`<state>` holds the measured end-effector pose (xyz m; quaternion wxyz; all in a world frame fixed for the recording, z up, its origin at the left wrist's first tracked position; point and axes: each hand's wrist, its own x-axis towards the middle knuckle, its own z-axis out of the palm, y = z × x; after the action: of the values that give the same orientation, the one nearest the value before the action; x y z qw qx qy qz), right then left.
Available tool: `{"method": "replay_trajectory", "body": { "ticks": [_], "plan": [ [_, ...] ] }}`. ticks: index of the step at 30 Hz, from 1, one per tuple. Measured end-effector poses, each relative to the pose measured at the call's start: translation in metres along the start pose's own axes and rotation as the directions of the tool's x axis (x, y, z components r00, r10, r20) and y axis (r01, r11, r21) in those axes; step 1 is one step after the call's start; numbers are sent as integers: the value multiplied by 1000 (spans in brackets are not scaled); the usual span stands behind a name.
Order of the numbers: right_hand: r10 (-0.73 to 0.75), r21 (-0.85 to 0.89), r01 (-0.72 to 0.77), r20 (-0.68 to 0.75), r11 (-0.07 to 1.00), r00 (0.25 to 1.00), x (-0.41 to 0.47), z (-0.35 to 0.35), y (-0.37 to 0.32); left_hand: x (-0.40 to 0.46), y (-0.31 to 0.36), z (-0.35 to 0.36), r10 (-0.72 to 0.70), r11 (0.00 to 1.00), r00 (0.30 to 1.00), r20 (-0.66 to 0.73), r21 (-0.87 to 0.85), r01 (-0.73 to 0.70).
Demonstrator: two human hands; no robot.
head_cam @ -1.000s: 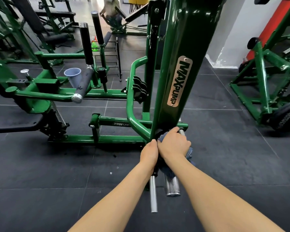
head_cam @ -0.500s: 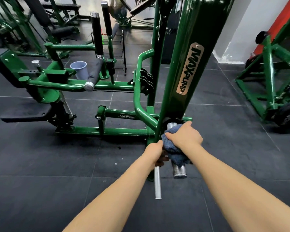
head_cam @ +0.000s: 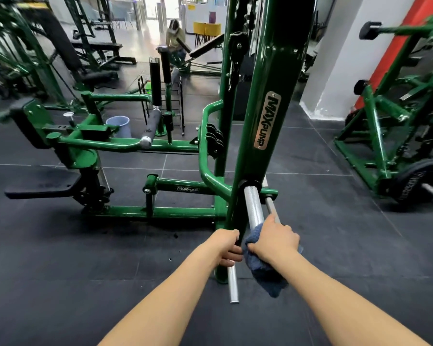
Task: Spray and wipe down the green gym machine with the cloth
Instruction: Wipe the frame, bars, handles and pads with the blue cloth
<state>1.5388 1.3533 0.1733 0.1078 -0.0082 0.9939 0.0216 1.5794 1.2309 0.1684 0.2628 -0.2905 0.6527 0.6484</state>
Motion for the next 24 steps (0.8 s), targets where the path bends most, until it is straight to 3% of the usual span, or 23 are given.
{"method": "replay_trajectory", "body": {
  "ticks": [3,7,11,15,17,19,21,23,24],
  "plan": [
    [16,70,-22,86,997,996,-2,-17,3,-5,4,-8,17,999,1000,26,50,-19],
    [6,325,0,-15,946,1000,11,-56,-11,2,28,-20,108,988,991,72,-122,-99],
    [-76,688,129,-108,714,991,40,-71,-49,8,56,-45,194,914,959,205,-394,-101],
    [-294,828,174,-12,533,956,41,-68,-90,31,61,-91,166,939,918,360,-342,-35],
    [-387,900,120,57,418,920,46,-54,-101,52,59,-106,177,960,910,374,-270,-75],
    [-356,940,21,108,340,928,54,-38,-97,65,59,-111,176,979,885,432,-169,-112],
    [-272,957,-111,186,268,944,65,-25,-88,75,63,-112,163,987,854,494,-69,-148],
    [-107,947,-307,317,94,942,74,-21,-81,86,67,-115,145,985,804,577,-11,-170],
    [-31,936,-330,336,119,941,79,-19,-76,95,68,-115,149,983,785,601,-3,-185]
  ]
}}
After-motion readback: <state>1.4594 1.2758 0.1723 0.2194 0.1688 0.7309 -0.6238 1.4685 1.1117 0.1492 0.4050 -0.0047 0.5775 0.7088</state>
